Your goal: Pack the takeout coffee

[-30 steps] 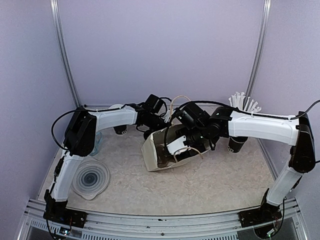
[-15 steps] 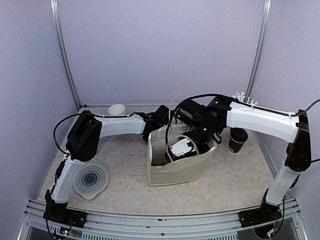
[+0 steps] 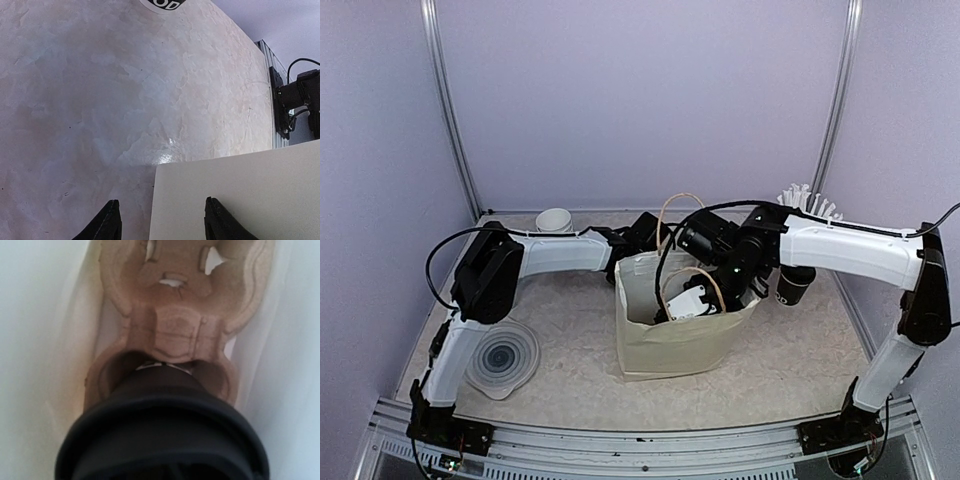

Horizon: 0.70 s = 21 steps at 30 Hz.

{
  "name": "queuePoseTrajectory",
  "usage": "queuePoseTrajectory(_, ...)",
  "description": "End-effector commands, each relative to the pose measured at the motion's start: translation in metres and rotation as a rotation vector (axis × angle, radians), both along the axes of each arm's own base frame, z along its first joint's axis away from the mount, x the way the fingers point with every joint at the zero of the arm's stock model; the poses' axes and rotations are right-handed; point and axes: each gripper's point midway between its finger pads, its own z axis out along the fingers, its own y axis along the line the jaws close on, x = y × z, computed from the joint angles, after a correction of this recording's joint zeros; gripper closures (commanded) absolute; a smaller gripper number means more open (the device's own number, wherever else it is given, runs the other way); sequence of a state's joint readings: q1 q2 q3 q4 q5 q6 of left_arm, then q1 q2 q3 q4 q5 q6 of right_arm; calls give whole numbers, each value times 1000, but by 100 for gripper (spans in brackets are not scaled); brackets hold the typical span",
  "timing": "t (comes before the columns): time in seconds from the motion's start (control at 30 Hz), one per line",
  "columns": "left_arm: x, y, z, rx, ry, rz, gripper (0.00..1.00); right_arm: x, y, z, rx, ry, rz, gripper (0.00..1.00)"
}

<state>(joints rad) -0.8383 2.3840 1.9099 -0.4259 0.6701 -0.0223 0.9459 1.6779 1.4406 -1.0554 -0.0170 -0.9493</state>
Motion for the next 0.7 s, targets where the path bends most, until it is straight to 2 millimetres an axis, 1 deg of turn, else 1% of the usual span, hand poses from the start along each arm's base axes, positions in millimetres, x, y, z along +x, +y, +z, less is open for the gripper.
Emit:
queuePoseTrajectory(0.0, 9, 6, 36, -74, -10, 34, 43, -18, -19, -31, -74, 91, -8, 62)
queuePoseTrajectory(0.03, 15, 9, 42, -88, -19, 50, 43, -20, -21, -34, -81, 98, -8, 62)
queuePoseTrajectory(0.1, 26, 18, 48, -100, -23, 90, 42, -22, -22, -37, -91, 107, -5, 62)
queuePoseTrajectory(0.13, 31, 22, 55, -115, -28, 108, 42, -22, -23, -37, -92, 111, -6, 62)
queuePoseTrajectory(0.23, 46, 38, 67, -145, -33, 160, 41, -27, -23, -37, -99, 137, -1, 62)
queuePoseTrajectory(0.27, 50, 42, 77, -163, -45, 174, 41, -29, -24, -38, -102, 149, 1, 61)
queuePoseTrajectory(0.33, 58, 52, 89, -179, -61, 204, 41, -33, -25, -38, -106, 172, 4, 60)
queuePoseTrajectory(0.37, 62, 57, 99, -188, -77, 221, 41, -35, -25, -38, -106, 182, 6, 59)
queuePoseTrajectory(0.43, 70, 68, 112, -191, -108, 259, 40, -39, -24, -35, -101, 203, 14, 57)
queuePoseTrajectory(0.47, 74, 74, 115, -187, -120, 282, 40, -40, -23, -32, -91, 206, 18, 57)
queuePoseTrajectory(0.53, 79, 89, 140, -202, -174, 328, 40, -40, -19, -25, -70, 208, 23, 55)
queuePoseTrajectory(0.57, 78, 94, 147, -200, -202, 339, 40, -40, -17, -21, -60, 209, 21, 55)
queuePoseTrajectory(0.6, 74, 100, 167, -215, -250, 343, 39, -40, -15, -17, -52, 215, 22, 55)
queuePoseTrajectory(0.63, 71, 106, 176, -212, -285, 350, 39, -41, -14, -13, -42, 220, 25, 55)
queuePoseTrajectory(0.67, 64, 112, 191, -220, -320, 350, 38, -43, -12, -10, -32, 230, 31, 55)
